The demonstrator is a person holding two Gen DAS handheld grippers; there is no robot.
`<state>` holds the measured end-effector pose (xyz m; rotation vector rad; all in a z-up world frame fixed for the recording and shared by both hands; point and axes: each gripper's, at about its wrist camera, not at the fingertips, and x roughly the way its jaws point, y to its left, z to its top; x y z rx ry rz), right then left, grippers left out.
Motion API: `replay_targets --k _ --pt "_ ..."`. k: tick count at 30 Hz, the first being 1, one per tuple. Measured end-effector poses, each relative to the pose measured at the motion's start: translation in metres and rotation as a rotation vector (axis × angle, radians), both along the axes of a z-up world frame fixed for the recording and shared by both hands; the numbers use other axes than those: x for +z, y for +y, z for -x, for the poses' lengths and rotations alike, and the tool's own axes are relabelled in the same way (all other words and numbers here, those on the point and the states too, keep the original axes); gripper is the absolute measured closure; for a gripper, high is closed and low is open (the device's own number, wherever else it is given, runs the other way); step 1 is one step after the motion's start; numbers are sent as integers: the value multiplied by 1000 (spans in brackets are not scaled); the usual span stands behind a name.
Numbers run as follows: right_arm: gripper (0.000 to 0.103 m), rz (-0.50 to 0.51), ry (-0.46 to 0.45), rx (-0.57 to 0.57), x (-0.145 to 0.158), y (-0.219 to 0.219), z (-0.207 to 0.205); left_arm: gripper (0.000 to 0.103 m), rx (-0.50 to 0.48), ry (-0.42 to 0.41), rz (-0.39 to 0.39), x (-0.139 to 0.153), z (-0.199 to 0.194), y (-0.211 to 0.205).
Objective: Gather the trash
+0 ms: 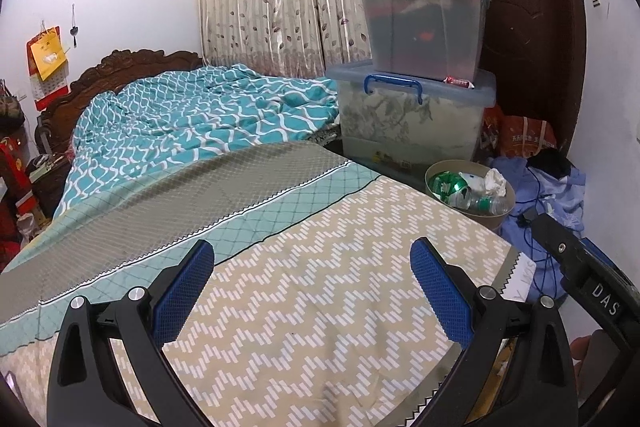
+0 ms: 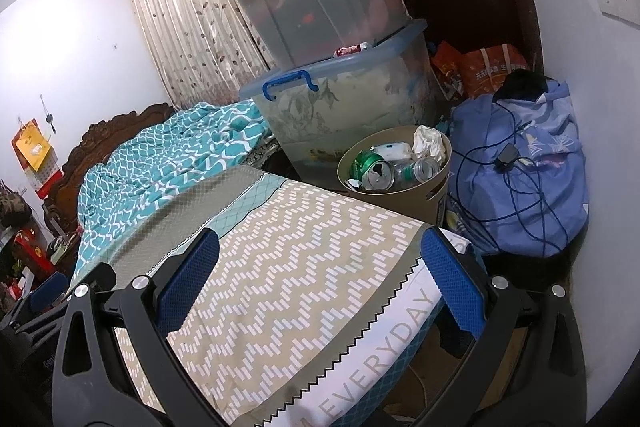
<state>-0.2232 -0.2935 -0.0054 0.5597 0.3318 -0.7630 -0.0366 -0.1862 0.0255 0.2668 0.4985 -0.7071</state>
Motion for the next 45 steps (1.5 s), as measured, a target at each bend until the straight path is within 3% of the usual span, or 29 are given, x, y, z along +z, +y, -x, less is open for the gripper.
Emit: replay_targets --k 14,24,35,45 --pt "3 -30 8 4 -6 -2 -1 8 6 -2 -35 -1 3 0" --pt "3 -42 21 19 -10 3 -3 8 -27 68 -2 1 -2 5" --pt "3 -48 18 20 -10 2 -4 8 -23 51 -3 6 2 4" --pt "3 -52 22 29 -12 3 -6 8 -32 97 18 6 -6 9"
